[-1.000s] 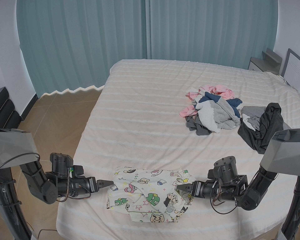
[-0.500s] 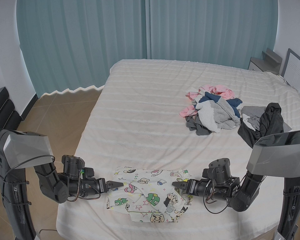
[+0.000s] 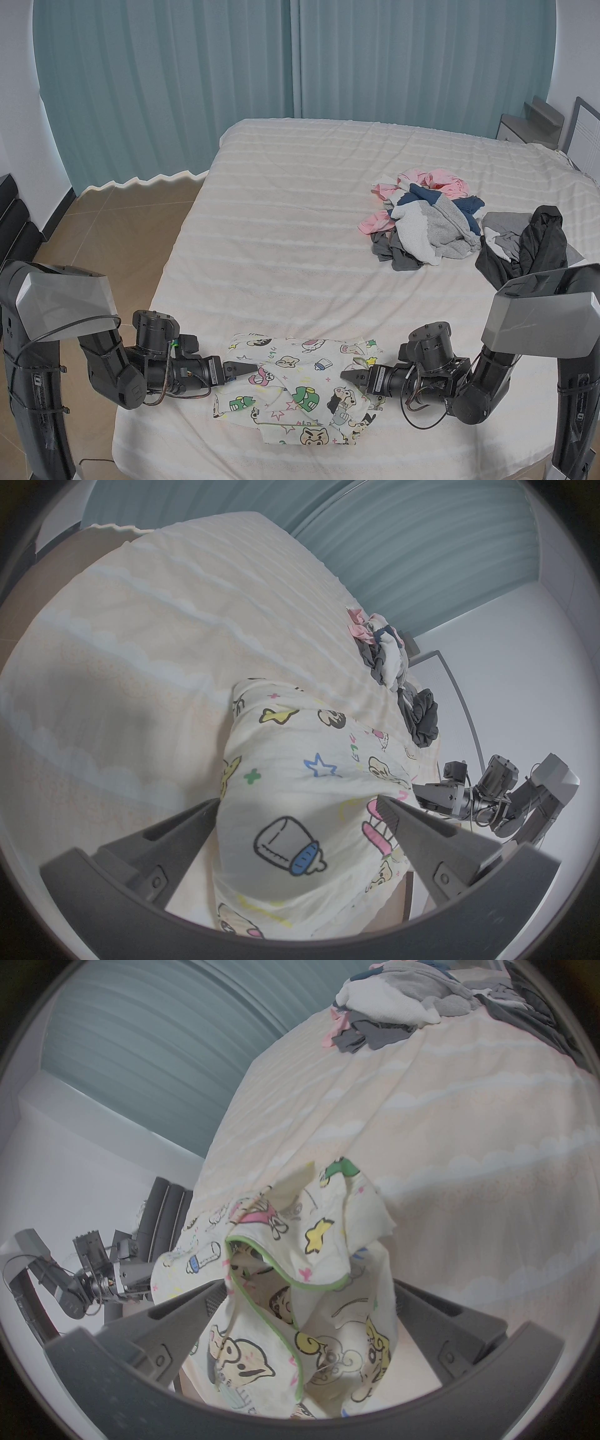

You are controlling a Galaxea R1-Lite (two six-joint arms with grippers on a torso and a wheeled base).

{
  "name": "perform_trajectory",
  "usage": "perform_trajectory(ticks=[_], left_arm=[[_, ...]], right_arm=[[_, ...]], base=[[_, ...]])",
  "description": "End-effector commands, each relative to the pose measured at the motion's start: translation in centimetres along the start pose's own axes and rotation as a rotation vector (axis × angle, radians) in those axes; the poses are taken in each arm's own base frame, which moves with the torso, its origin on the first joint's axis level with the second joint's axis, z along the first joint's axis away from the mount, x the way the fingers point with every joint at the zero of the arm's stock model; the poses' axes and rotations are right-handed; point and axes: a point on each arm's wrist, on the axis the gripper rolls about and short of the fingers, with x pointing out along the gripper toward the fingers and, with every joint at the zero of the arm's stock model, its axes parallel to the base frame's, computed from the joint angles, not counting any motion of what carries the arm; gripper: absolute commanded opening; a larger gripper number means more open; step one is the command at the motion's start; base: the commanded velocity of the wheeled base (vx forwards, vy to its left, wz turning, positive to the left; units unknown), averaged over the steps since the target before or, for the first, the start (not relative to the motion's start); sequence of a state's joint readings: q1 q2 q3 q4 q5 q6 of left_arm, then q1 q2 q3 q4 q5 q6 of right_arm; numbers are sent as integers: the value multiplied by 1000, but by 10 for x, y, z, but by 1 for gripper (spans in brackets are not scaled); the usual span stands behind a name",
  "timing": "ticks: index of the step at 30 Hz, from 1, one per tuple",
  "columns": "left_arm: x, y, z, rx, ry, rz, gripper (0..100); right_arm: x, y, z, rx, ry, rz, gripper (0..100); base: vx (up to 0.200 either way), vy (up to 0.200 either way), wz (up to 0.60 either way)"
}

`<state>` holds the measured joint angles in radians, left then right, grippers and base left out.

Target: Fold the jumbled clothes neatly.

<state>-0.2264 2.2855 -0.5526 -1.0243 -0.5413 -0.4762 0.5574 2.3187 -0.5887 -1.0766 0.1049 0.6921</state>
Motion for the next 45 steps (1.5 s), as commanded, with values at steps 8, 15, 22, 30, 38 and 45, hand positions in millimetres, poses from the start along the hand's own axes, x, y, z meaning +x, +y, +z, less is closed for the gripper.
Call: perform_trajectory(ticks=[8,15,22,30,38,45], left_arm=[[21,-8,-8,44,-6,30,100],[22,-10,-7,39,-7,23,100],[23,-15,-10,38,1,18,0],[14,-30,-9,45,-8,-8,0],[-8,-58,-7,74,-37,-55,0],[-9,-79,-8,3,-80,-47,0]], right_arm=[[34,16,-17,-92,35,5,100],[34,18,-15,-78,21,8,100],[34,21,-10,-39,4,20,0],[13,40,8,13,-55,82,0],[-18,46,13,20,-69,103,0],[-40,54,20,20,-98,134,0]], base=[[0,0,0],[0,0,0],[0,0,0],[0,0,0],[0,0,0],[0,0,0]])
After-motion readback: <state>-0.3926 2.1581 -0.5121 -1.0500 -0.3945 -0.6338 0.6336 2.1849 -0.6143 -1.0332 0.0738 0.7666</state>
